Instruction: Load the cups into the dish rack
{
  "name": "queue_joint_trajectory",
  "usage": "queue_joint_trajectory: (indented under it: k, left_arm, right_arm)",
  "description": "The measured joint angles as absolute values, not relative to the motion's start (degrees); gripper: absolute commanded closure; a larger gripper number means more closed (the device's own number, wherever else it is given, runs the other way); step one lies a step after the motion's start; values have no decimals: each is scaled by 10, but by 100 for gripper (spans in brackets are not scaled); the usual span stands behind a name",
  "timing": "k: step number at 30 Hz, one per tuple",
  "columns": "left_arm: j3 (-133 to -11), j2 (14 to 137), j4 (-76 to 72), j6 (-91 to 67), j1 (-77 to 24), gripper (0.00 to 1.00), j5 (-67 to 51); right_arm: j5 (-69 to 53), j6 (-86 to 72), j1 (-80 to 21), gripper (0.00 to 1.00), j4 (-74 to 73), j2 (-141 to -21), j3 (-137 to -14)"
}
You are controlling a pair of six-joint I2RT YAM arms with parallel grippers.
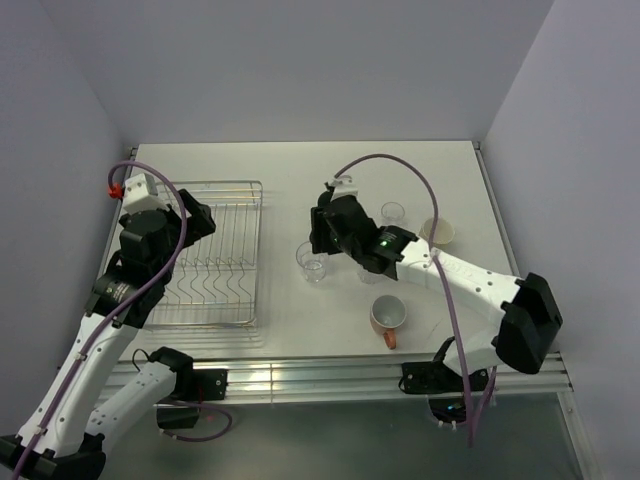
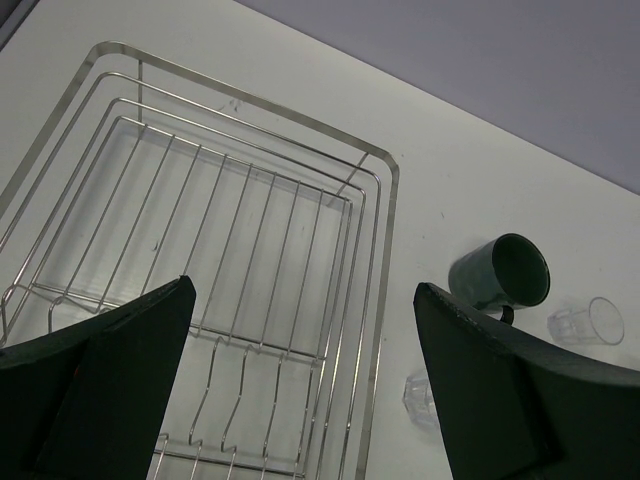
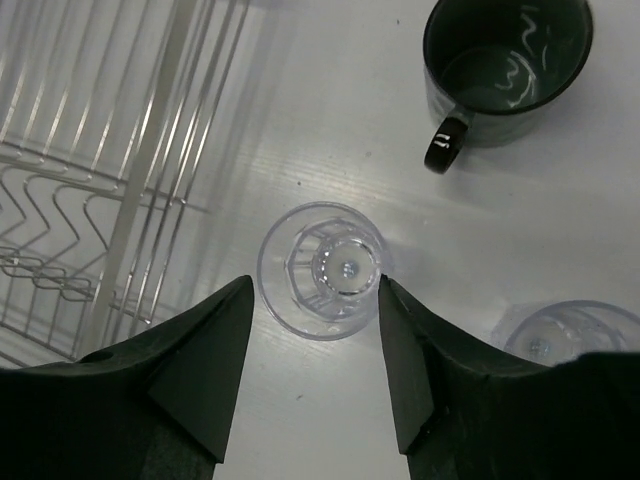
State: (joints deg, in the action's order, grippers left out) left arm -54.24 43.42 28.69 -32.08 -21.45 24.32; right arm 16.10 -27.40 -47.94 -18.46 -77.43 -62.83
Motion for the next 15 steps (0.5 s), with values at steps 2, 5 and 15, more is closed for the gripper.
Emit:
queue_joint_trajectory:
  k: [2, 5, 15]
  left_arm:
    - [-542, 432, 287, -321, -215, 1, 243]
    - [-542, 432, 287, -321, -215, 1, 243]
    - [-542, 434, 287, -320, -215, 1, 243]
  right_arm:
    - [165, -274, -492, 41, -188, -798, -630]
    - [171, -274, -513, 42, -194, -830, -641]
    - [176, -274, -563, 43, -209, -914, -694]
